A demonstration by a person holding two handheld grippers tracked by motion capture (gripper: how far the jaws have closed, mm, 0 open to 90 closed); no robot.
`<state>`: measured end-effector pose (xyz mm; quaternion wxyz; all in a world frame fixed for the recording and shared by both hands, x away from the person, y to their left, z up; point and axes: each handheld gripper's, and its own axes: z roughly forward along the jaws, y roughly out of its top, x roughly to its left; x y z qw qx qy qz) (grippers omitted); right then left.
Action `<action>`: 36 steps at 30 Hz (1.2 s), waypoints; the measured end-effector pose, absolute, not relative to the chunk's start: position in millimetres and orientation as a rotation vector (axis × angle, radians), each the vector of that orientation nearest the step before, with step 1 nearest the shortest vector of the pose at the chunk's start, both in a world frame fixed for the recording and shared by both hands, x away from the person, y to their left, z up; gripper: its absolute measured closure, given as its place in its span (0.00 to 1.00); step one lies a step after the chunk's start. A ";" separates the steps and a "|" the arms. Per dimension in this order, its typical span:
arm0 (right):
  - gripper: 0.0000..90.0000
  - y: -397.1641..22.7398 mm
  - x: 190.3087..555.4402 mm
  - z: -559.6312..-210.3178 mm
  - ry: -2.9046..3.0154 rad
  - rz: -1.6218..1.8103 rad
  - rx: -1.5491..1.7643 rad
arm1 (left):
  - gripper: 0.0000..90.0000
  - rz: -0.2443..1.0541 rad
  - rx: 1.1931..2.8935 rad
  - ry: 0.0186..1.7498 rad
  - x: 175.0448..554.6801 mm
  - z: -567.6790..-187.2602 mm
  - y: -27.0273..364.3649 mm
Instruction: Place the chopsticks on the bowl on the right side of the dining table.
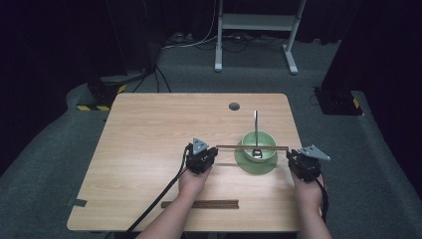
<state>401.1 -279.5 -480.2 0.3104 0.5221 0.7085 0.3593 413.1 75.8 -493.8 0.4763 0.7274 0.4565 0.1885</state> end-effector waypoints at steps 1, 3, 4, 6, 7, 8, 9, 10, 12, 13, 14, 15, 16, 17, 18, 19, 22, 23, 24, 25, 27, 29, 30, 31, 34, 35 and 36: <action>0.83 -279.4 401.2 -480.2 1.872 0.950 1.379 | 0.92 0.460 1.776 1.117 413.2 -493.8 75.9; 0.83 -279.2 401.2 -480.2 1.874 0.949 1.378 | 0.92 0.461 1.777 1.117 413.1 -494.0 75.8; 0.83 -279.1 401.1 -480.2 1.875 0.949 1.378 | 0.92 0.460 1.780 1.116 413.1 -494.2 75.7; 0.83 -279.1 401.1 -480.3 1.877 0.948 1.375 | 0.91 0.461 1.783 1.115 413.0 -494.5 75.7; 0.83 -279.1 401.1 -480.4 1.878 0.949 1.375 | 0.91 0.459 1.782 1.116 412.9 -494.6 75.6; 0.84 -279.0 401.1 -480.4 1.880 0.949 1.374 | 0.91 0.459 1.782 1.116 412.9 -494.6 75.6; 0.84 -278.9 401.1 -480.6 1.881 0.950 1.373 | 0.91 0.459 1.782 1.116 412.9 -494.7 75.5; 0.85 -278.7 401.1 -480.7 1.883 0.950 1.371 | 0.91 0.459 1.783 1.117 412.9 -494.7 75.5; 0.85 -278.2 401.0 -480.9 1.885 0.951 1.371 | 0.91 0.461 1.784 1.116 412.7 -494.8 75.4; 0.85 -277.9 401.0 -481.0 1.886 0.951 1.370 | 0.91 0.461 1.784 1.116 412.7 -494.9 75.4; 0.85 -277.8 401.0 -481.0 1.886 0.951 1.369 | 0.91 0.462 1.785 1.116 412.7 -494.8 75.5; 0.85 -277.6 401.0 -481.0 1.886 0.952 1.368 | 0.91 0.462 1.784 1.116 412.7 -494.8 75.5; 0.85 -277.5 401.1 -481.1 1.887 0.952 1.367 | 0.91 0.462 1.785 1.116 412.7 -494.8 75.6; 0.85 -277.2 401.2 -481.3 1.890 0.953 1.364 | 0.91 0.462 1.785 1.116 412.8 -494.9 75.7; 0.85 -276.8 401.2 -481.4 1.891 0.953 1.361 | 0.91 0.463 1.786 1.117 412.9 -495.1 75.8; 0.85 -276.3 401.1 -481.4 1.892 0.953 1.360 | 0.91 0.462 1.787 1.118 413.0 -495.2 75.8; 0.85 -276.1 401.2 -481.0 1.891 0.952 1.360 | 0.91 0.460 1.787 1.119 413.0 -495.6 75.5; 0.85 -276.1 401.2 -480.9 1.891 0.952 1.360 | 0.91 0.461 1.788 1.119 413.0 -495.6 75.5; 0.84 -276.3 401.1 -480.7 1.890 0.952 1.358 | 0.91 0.462 1.789 1.119 412.9 -495.7 75.5; 0.83 -276.3 400.9 -480.5 1.889 0.951 1.358 | 0.91 0.464 1.790 1.118 412.6 -495.8 75.7; 0.81 -276.1 399.4 -479.8 1.888 0.953 1.357 | 0.90 0.463 1.791 1.120 412.3 -495.8 76.7; 0.79 -275.0 397.2 -479.0 1.888 0.959 1.351 | 0.88 0.465 1.791 1.119 411.4 -495.2 78.4; 0.77 -274.1 395.8 -478.2 1.887 0.963 1.348 | 0.87 0.462 1.791 1.119 410.4 -494.4 79.7; 0.76 -272.3 393.9 -477.0 1.887 0.967 1.350 | 0.86 0.461 1.792 1.117 409.5 -493.9 80.5; 0.71 -267.4 389.0 -474.8 1.897 0.980 1.339 | 0.80 0.452 1.804 1.104 406.3 -491.4 85.6; 0.69 -264.4 386.1 -473.8 1.898 0.984 1.335 | 0.76 0.448 1.806 1.097 405.5 -490.7 87.5; 0.67 -262.0 383.8 -472.9 1.904 0.991 1.330 | 0.74 0.446 1.815 1.091 404.7 -489.7 90.7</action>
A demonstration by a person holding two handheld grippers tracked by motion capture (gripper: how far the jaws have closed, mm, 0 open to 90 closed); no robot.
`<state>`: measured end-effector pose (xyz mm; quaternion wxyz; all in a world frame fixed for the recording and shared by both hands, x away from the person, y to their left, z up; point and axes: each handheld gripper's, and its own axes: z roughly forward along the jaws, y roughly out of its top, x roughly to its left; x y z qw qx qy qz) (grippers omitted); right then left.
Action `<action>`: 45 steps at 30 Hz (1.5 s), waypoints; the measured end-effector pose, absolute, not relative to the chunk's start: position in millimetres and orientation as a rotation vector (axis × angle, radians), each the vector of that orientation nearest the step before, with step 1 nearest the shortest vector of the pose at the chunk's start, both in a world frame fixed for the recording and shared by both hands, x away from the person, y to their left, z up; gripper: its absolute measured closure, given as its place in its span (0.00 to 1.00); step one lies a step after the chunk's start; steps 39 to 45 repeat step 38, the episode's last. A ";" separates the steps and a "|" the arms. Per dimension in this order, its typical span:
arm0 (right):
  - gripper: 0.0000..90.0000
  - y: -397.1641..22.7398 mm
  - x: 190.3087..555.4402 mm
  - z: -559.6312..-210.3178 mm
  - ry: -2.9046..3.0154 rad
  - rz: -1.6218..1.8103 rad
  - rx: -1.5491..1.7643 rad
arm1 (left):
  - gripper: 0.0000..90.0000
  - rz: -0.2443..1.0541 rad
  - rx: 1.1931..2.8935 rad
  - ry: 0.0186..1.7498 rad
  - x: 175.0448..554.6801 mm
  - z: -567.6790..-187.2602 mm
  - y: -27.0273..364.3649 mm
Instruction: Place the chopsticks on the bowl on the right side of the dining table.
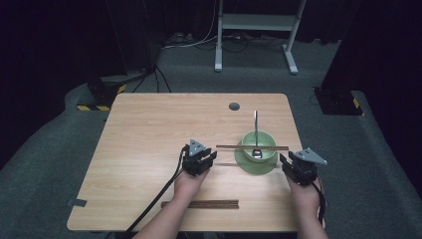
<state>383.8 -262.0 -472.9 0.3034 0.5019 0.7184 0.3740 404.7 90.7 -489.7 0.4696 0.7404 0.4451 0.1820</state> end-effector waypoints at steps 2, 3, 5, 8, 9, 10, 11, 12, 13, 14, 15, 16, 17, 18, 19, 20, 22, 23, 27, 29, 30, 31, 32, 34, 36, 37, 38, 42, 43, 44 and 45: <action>0.61 -256.8 379.6 -471.3 1.912 1.002 1.313 | 0.68 0.461 1.826 1.078 404.7 -488.8 95.0; 0.57 -255.1 378.1 -470.7 1.914 1.008 1.306 | 0.66 0.471 1.840 1.066 405.3 -488.3 98.6; 0.51 -251.1 375.4 -470.0 1.924 1.038 1.292 | 0.59 0.483 1.857 1.057 406.1 -487.4 108.3; 0.44 -244.3 369.9 -469.8 1.939 1.065 1.281 | 0.49 0.485 1.879 1.054 405.0 -488.0 122.9; 0.42 -242.3 367.9 -469.9 1.944 1.074 1.277 | 0.47 0.480 1.884 1.055 403.8 -488.8 128.0; 0.41 -240.2 365.7 -470.0 1.952 1.081 1.277 | 0.46 0.465 1.888 1.054 402.4 -489.6 134.0; 0.39 -237.9 363.6 -470.2 1.964 1.089 1.277 | 0.46 0.454 1.894 1.050 400.6 -489.9 140.8; 0.37 -235.2 361.7 -470.8 1.979 1.093 1.277 | 0.46 0.453 1.900 1.050 397.5 -490.1 149.0; 0.35 -231.3 359.6 -472.1 1.999 1.094 1.278 | 0.44 0.455 1.906 1.049 395.3 -490.1 154.7; 0.34 -228.9 358.3 -473.1 2.010 1.093 1.275 | 0.43 0.457 1.916 1.050 391.5 -490.2 165.1; 0.34 -224.5 355.7 -475.4 2.027 1.093 1.268 | 0.41 0.458 1.925 1.053 389.2 -490.4 172.2; 0.33 -221.9 354.3 -477.2 2.036 1.092 1.266 | 0.40 0.461 1.935 1.060 386.6 -490.7 179.8; 0.33 -219.3 353.4 -479.3 2.045 1.091 1.264 | 0.38 0.477 1.939 1.072 382.2 -491.6 190.7; 0.33 -216.0 352.6 -482.5 2.062 1.093 1.268 | 0.38 0.498 1.940 1.093 376.5 -493.7 206.0; 0.32 -211.6 352.6 -487.2 2.086 1.097 1.280 | 0.37 0.500 1.941 1.122 372.4 -496.0 219.1; 0.32 -208.2 352.9 -491.1 2.106 1.096 1.291 | 0.36 0.503 1.948 1.158 368.2 -498.7 232.1; 0.32 -201.6 353.2 -499.5 2.133 1.075 1.310 | 0.34 0.511 1.964 1.213 358.3 -504.4 256.9; 0.32 -198.6 353.2 -503.9 2.148 1.057 1.308 | 0.33 0.513 1.971 1.237 352.4 -507.2 267.9; 0.32 -190.5 353.1 -519.5 2.212 1.007 1.330 | 0.30 0.553 2.017 1.301 329.8 -517.8 298.1; 0.32 -187.6 350.9 -523.7 2.215 0.986 1.324 | 0.27 0.566 2.033 1.317 321.5 -524.7 307.7; 0.32 -186.8 350.3 -523.8 2.212 0.974 1.317 | 0.25 0.576 2.008 1.331 318.1 -526.3 312.3; 0.32 -185.4 349.4 -523.9 2.211 0.961 1.312 | 0.25 0.582 1.993 1.341 317.0 -527.0 313.6; 0.31 -184.6 349.1 -523.9 2.213 0.952 1.303 | 0.25 0.588 1.988 1.340 316.1 -527.7 313.9; 0.31 -182.9 348.1 -524.1 2.227 0.942 1.279 | 0.24 0.587 1.987 1.319 315.1 -528.9 311.8; 0.31 -183.1 348.3 -524.1 2.228 0.944 1.279 | 0.24 0.588 1.991 1.307 315.3 -529.1 311.5; 0.31 -183.1 348.3 -524.2 2.227 0.944 1.280 | 0.24 0.581 1.989 1.305 315.2 -529.1 311.9; 0.31 -183.0 348.2 -524.2 2.226 0.943 1.280 | 0.25 0.581 1.990 1.304 314.8 -529.1 312.2; 0.31 -183.0 348.2 -524.2 2.226 0.943 1.280 | 0.25 0.581 1.990 1.304 314.8 -529.1 312.2; 0.31 -183.0 348.2 -524.2 2.226 0.943 1.280 | 0.25 0.581 1.990 1.304 314.8 -529.1 312.2; 0.31 -183.0 348.2 -524.2 2.226 0.943 1.280 | 0.25 0.581 1.990 1.304 314.8 -529.1 312.2; 0.31 -183.0 348.2 -524.2 2.226 0.943 1.280 | 0.25 0.581 1.990 1.304 314.8 -529.1 312.2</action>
